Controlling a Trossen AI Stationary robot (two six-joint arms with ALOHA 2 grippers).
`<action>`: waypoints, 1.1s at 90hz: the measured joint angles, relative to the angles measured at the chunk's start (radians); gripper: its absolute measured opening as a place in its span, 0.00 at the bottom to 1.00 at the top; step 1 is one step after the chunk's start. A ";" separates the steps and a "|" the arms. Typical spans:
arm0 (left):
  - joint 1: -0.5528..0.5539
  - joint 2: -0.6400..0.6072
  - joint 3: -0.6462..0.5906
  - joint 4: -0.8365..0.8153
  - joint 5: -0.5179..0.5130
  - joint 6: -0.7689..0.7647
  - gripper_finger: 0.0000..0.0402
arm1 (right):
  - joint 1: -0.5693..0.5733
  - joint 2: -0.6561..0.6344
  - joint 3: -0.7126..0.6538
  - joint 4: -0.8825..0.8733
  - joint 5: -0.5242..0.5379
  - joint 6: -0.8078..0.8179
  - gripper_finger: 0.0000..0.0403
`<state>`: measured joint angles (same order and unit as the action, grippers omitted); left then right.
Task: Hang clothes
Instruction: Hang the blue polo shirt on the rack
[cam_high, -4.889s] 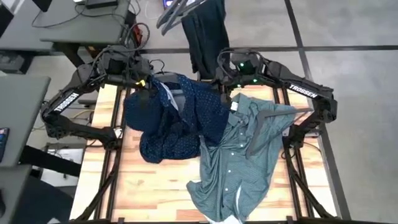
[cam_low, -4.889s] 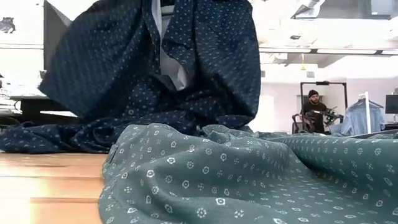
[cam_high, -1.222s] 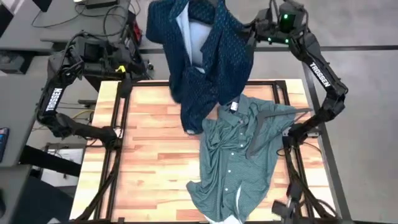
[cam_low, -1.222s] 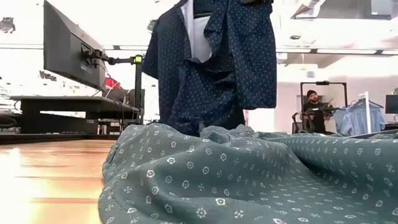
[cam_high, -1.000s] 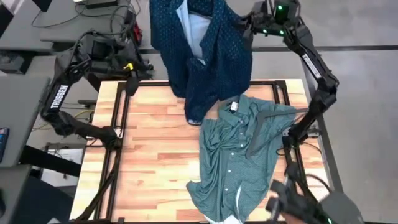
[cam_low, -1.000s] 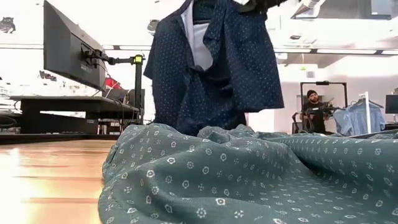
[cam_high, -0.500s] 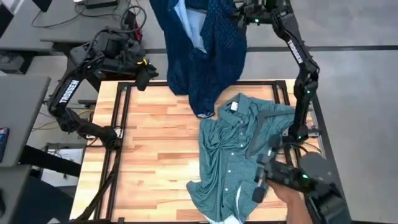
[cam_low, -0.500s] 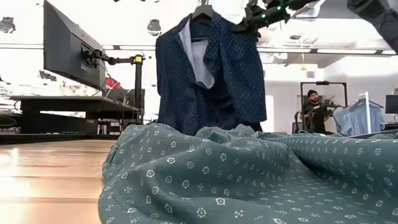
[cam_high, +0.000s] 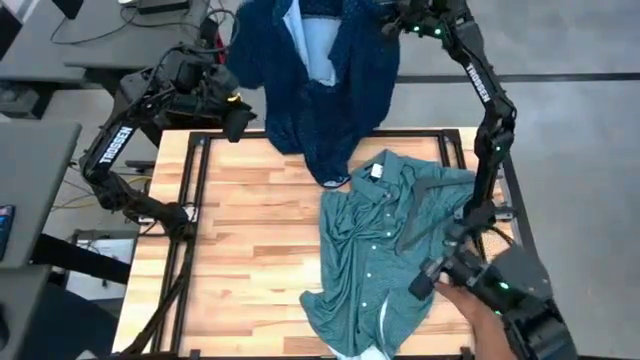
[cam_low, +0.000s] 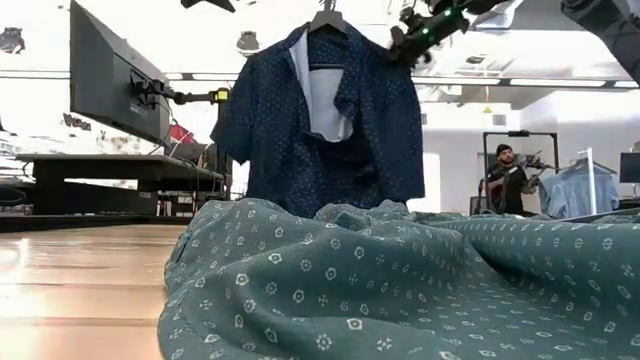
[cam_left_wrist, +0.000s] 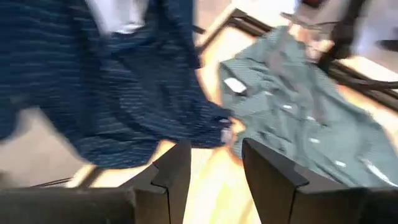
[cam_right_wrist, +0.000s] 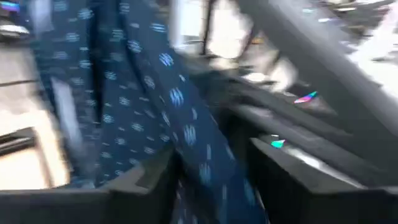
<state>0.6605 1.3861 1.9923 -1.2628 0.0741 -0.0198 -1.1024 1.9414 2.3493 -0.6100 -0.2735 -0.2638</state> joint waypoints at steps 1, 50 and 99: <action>0.000 0.000 0.000 0.000 -0.012 -0.001 0.32 | -0.001 -0.006 0.000 -0.003 0.007 0.000 0.52; 0.004 0.090 0.000 0.120 -0.192 0.011 0.32 | -0.025 -0.087 -0.001 -0.110 0.070 0.201 0.61; 0.047 0.265 -0.001 0.613 -0.281 -0.073 0.32 | 0.036 -0.122 0.000 -0.325 0.036 0.162 0.61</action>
<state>0.7072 1.6510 1.9915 -0.6502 -0.2069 -0.0925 -1.0667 1.8198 2.3493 -0.9351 -0.2375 -0.1015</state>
